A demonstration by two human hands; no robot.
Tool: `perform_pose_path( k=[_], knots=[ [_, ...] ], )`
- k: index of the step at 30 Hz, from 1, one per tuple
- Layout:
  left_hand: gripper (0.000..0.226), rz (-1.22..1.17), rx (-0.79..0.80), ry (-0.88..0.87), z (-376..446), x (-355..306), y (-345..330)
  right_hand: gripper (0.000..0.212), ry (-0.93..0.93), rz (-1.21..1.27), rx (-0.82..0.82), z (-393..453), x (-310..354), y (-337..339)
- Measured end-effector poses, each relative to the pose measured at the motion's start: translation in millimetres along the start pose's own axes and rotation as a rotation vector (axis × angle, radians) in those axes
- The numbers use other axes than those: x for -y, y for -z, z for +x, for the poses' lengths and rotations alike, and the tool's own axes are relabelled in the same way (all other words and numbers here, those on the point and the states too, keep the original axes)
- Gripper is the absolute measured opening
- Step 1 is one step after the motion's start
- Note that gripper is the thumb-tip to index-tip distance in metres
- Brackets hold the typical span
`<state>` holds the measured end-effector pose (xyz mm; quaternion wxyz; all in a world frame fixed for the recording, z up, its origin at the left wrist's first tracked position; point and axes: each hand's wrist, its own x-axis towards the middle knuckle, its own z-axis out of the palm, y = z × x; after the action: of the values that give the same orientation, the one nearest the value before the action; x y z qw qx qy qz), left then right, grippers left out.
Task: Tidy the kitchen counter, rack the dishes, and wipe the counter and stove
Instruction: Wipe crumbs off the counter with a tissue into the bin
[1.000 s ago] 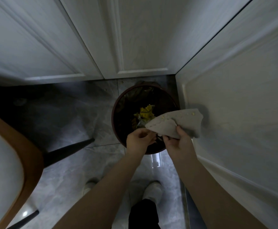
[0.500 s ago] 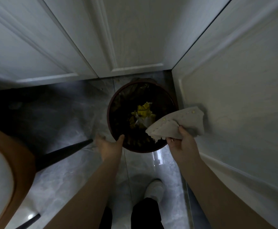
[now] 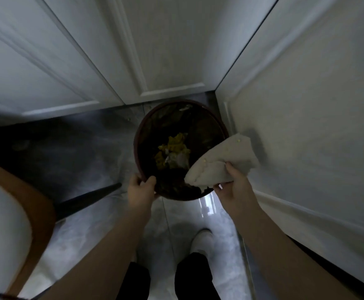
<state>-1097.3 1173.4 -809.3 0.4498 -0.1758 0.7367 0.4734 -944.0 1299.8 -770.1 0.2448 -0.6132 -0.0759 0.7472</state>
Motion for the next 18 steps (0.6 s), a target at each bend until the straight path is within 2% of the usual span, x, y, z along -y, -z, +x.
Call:
perform_pose_path(
  k=[4,8,12,15,18],
  knots=[
    [0.016,-0.015,-0.013,-0.058,-40.0,-31.2,29.4,0.038,0.034,-0.13,0.074,-38.6,11.0,-28.5],
    [0.013,-0.005,0.038,-0.106,-80.9,-80.4,52.7,0.026,0.04,-0.111,0.153,-93.1,24.5,-62.7],
    [0.012,0.035,0.059,-0.163,-123.4,-119.6,71.2,0.043,0.069,-0.202,0.095,-151.8,45.7,-89.5],
    [0.015,0.103,0.075,-0.203,-151.2,-136.2,76.5,0.041,0.111,-0.166,0.047,-189.6,62.5,-99.8],
    [0.021,0.146,0.067,-0.249,-184.1,-156.3,81.3,0.038,0.077,-0.122,0.071,-233.3,81.2,-109.1]
  ],
)
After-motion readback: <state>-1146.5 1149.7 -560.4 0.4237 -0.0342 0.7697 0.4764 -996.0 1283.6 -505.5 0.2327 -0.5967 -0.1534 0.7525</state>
